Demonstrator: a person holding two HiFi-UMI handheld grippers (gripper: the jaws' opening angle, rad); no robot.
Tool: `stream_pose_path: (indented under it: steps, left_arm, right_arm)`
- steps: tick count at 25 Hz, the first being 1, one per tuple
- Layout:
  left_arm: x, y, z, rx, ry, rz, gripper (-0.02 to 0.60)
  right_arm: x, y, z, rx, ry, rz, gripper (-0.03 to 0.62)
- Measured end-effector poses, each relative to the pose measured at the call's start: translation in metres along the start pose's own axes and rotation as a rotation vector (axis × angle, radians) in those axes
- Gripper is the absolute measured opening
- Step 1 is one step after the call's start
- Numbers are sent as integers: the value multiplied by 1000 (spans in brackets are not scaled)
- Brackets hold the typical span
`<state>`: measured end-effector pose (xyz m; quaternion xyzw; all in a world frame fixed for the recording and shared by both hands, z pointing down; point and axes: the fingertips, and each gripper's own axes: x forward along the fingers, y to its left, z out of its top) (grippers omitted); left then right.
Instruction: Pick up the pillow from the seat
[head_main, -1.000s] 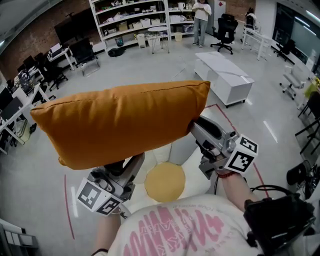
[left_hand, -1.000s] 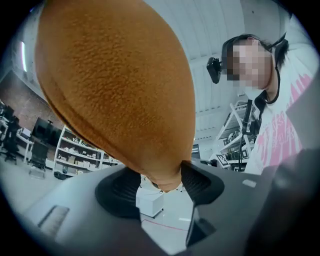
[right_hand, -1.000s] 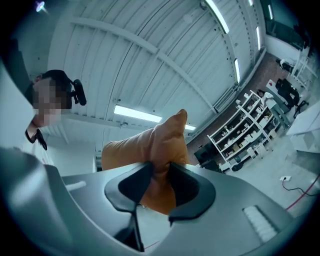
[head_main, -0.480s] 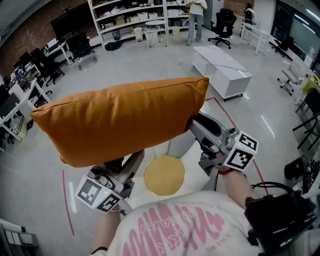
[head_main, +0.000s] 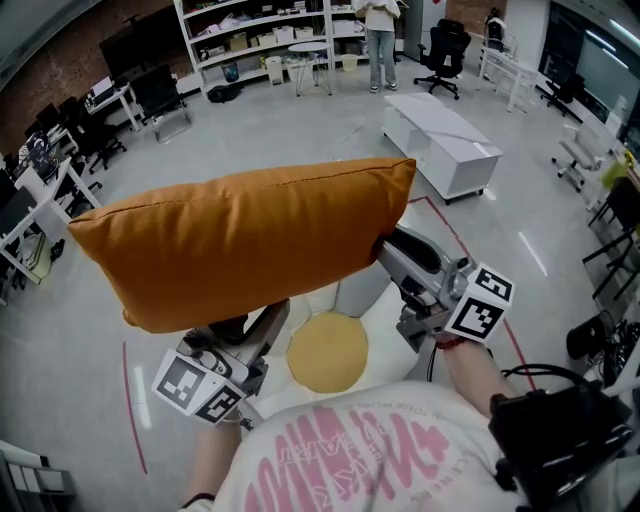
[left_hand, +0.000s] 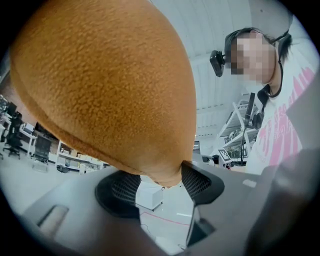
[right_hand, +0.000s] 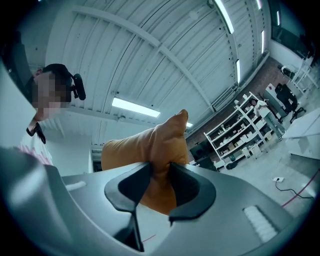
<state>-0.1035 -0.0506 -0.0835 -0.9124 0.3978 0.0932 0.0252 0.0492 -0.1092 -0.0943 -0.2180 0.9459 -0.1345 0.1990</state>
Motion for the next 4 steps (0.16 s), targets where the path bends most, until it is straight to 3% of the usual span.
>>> stream_pose_path:
  steps: [4]
  left_arm:
    - [-35,4,-10,8,2,-3,267]
  right_arm:
    - [5,23,-30,-1,-1,-7,123]
